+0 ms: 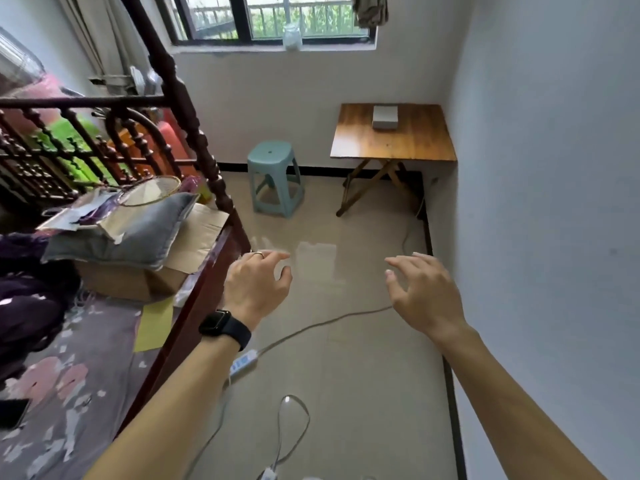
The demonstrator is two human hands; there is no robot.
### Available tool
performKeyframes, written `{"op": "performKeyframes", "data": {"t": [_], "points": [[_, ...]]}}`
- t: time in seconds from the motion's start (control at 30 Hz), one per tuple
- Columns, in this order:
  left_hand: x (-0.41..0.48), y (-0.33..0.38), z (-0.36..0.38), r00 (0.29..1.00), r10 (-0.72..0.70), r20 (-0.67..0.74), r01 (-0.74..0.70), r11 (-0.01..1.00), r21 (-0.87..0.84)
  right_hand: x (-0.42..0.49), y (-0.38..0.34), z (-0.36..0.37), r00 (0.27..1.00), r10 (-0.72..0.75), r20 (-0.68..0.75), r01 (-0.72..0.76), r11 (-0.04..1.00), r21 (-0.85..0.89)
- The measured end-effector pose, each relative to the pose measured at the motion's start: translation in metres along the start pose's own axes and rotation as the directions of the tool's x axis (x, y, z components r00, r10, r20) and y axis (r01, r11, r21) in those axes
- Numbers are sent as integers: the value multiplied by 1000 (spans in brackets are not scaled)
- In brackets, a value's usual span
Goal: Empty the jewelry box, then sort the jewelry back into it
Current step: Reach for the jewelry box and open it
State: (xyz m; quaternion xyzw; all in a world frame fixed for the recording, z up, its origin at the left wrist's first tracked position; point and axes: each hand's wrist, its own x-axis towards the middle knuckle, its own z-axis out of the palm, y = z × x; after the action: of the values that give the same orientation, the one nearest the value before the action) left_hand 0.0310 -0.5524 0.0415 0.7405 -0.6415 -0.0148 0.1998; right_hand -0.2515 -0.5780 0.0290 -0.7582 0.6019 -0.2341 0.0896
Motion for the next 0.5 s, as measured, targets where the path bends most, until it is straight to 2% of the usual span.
{"op": "performKeyframes", "data": {"t": [0.27, 0.5], "points": [[175, -5, 38, 998, -43, -47, 44, 999, 12, 182, 22, 34, 999, -48, 10, 48, 998, -32], [330, -47, 79, 998, -67, 14, 67, 998, -1, 348, 12, 90, 995, -45, 88, 49, 998, -45]]}}
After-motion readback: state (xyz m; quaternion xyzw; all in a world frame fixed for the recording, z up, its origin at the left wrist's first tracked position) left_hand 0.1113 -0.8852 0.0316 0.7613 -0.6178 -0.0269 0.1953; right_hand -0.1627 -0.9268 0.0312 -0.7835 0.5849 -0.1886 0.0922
